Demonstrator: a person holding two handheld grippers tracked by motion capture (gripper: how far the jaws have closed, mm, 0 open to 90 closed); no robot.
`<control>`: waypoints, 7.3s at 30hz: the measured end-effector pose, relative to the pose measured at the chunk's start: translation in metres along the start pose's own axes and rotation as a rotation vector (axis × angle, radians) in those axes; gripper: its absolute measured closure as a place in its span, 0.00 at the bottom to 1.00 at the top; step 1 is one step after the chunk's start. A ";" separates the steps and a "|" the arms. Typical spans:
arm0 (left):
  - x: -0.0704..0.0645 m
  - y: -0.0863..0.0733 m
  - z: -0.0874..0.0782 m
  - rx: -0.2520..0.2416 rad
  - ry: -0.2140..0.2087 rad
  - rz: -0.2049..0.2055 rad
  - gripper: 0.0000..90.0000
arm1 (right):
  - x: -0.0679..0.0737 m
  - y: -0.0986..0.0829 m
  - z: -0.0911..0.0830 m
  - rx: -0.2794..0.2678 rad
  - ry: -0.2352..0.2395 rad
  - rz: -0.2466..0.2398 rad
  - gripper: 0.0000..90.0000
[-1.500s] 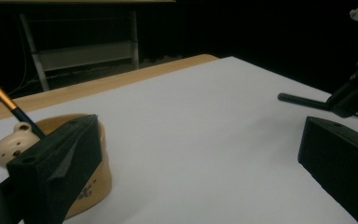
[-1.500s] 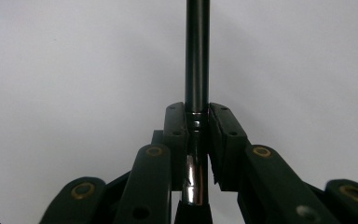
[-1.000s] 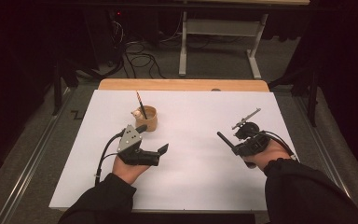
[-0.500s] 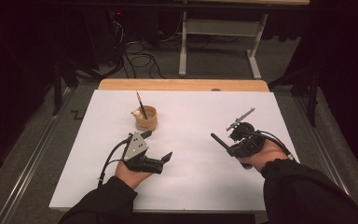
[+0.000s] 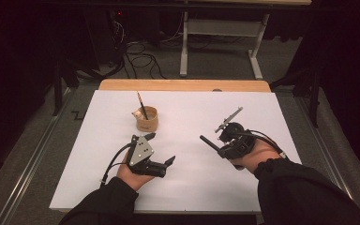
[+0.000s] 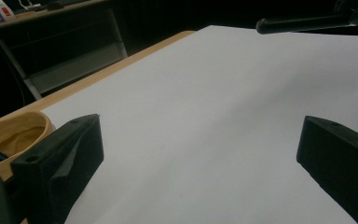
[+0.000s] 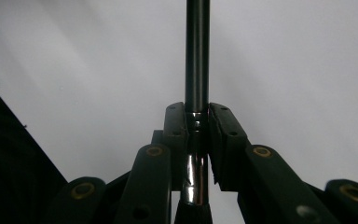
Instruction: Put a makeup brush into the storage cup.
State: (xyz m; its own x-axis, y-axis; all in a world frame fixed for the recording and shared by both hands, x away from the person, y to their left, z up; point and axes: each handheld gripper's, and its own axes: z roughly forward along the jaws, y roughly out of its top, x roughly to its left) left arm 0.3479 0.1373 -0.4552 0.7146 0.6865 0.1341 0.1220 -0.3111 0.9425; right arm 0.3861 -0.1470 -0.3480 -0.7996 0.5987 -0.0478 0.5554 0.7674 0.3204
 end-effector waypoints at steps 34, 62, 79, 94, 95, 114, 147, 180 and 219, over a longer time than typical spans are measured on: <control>-0.019 -0.001 0.006 0.041 0.038 0.249 0.08 | 0.041 0.033 0.006 0.074 0.053 -0.162 0.89; -0.035 -0.004 0.010 0.057 0.046 0.385 0.19 | 0.049 0.037 0.017 0.150 0.078 -0.206 0.89; -0.048 -0.006 0.012 0.065 0.063 0.527 0.33 | 0.058 0.048 0.023 0.202 0.102 -0.242 0.89; -0.058 -0.009 0.014 0.089 0.056 0.633 0.47 | 0.060 0.050 0.033 0.257 0.117 -0.251 0.89; -0.059 -0.009 0.015 0.084 0.056 0.639 0.48 | 0.060 0.050 0.033 0.264 0.120 -0.254 0.89; -0.071 -0.013 0.014 0.090 0.024 0.763 0.64 | 0.061 0.052 0.040 0.318 0.126 -0.254 0.89; -0.071 -0.015 0.015 0.143 0.013 0.837 0.88 | 0.061 0.059 0.037 0.287 0.097 -0.262 0.83; -0.052 -0.012 0.014 0.147 0.064 0.718 0.88 | 0.030 0.045 0.004 0.200 -0.014 -0.205 0.20; -0.002 -0.013 0.007 0.113 0.067 0.299 0.88 | -0.026 -0.029 0.037 -0.071 -0.077 0.008 0.16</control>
State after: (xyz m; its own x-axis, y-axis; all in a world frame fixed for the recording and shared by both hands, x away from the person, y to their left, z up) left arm 0.3499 0.1357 -0.4701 0.6840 0.5942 0.4232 -0.0082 -0.5738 0.8190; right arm 0.3987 -0.1764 -0.3914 -0.7741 0.6223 -0.1167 0.5417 0.7463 0.3867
